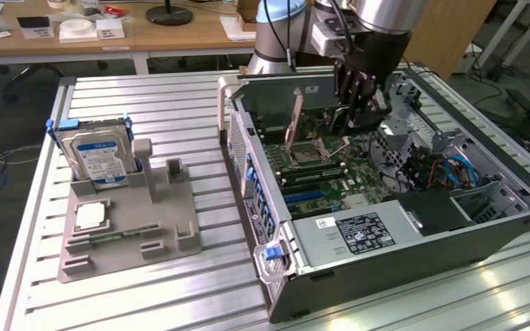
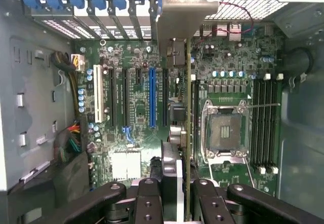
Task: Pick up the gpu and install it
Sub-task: 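Insert the gpu into the slot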
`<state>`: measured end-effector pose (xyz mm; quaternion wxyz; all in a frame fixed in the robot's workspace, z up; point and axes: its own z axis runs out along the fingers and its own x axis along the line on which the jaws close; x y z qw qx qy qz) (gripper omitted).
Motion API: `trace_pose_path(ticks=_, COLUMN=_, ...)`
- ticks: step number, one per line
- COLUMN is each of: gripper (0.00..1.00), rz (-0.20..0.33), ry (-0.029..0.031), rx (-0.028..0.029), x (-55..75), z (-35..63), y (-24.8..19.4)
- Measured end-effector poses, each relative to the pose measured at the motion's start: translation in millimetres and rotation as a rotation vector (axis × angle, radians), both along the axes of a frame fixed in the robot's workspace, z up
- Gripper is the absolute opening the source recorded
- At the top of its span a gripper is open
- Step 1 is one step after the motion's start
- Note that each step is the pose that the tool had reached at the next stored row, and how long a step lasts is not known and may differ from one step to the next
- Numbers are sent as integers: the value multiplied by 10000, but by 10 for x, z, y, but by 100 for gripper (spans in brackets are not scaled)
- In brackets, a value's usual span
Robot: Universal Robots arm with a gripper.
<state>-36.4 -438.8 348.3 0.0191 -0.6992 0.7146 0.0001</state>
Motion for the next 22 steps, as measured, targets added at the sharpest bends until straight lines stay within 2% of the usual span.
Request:
trace_pose_path(ticks=1, gripper=28, rz=0, ry=2, rx=1, x=-12, z=-17, y=1)
trace_pose_path(ticks=5, gripper=28, rz=6, ry=76, rx=-1, x=-20, z=-83, y=0)
trace_pose_path(ticks=9, gripper=28, rz=7, ry=87, rx=-1, x=-22, z=-155, y=-1)
trace_pose_path(ticks=14, gripper=28, rz=7, ry=88, rx=-3, x=-119, z=-245, y=-2)
trace_pose_path(ticks=16, gripper=28, rz=10, ry=91, rx=-12, x=-120, z=-268, y=-34)
trace_pose_path(ticks=19, gripper=28, rz=8, ry=93, rx=-7, x=-120, z=-313, y=-123)
trace_pose_path(ticks=22, gripper=28, rz=6, ry=93, rx=-7, x=-124, z=-367, y=-137)
